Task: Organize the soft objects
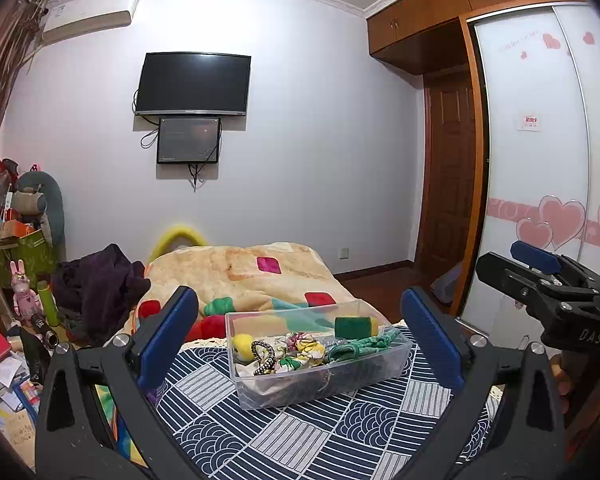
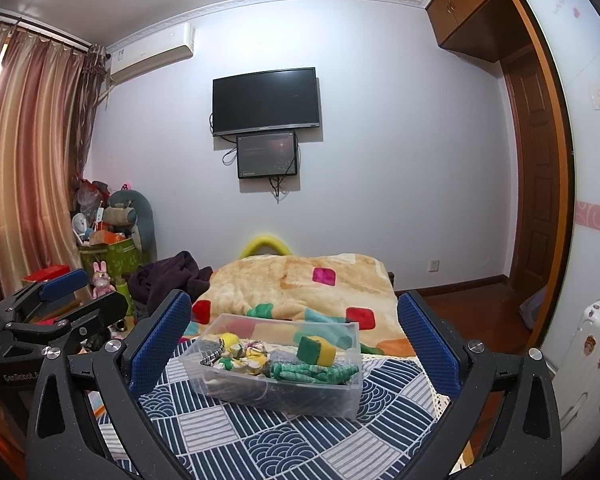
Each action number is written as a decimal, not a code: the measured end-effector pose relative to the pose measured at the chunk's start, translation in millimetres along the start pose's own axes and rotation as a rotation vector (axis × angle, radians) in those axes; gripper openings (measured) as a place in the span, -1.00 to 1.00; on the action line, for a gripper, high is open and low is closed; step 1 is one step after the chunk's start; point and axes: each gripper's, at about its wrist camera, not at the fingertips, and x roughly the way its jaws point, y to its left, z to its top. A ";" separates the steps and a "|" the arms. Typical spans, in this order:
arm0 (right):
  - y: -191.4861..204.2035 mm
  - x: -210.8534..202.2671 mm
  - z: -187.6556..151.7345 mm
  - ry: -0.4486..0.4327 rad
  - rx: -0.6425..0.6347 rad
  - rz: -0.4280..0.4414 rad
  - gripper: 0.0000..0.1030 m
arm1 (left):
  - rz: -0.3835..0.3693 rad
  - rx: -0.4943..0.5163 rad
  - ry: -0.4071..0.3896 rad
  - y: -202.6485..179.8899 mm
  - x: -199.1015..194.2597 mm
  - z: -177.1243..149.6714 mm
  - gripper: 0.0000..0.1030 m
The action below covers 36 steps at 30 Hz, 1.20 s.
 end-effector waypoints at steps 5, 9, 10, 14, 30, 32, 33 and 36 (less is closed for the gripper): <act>1.1 -2.1 1.7 -0.001 0.000 0.000 1.00 | 0.000 -0.002 -0.001 0.0 0.1 0.0 0.99; 0.9 -1.7 1.1 0.001 0.001 0.002 1.00 | 0.000 -0.008 0.001 -0.1 0.6 0.4 1.00; 1.1 -2.1 1.7 0.000 0.002 0.001 1.00 | 0.000 -0.010 0.003 -0.2 1.0 0.5 1.00; 1.5 -2.0 2.8 0.003 0.004 0.003 1.00 | 0.007 -0.009 0.006 -1.6 3.5 0.1 1.00; 1.5 0.5 3.8 0.008 0.002 0.000 1.00 | -0.019 -0.028 0.027 3.0 6.6 0.6 0.99; 0.6 0.9 3.1 0.011 0.003 0.000 1.00 | -0.022 -0.028 0.030 3.3 7.0 0.9 0.99; 0.1 0.6 2.8 0.012 0.004 0.001 1.00 | -0.023 -0.028 0.031 3.0 7.1 1.0 1.00; -0.1 0.4 2.9 0.011 0.003 0.000 1.00 | -0.029 -0.032 0.032 3.9 7.0 1.3 0.99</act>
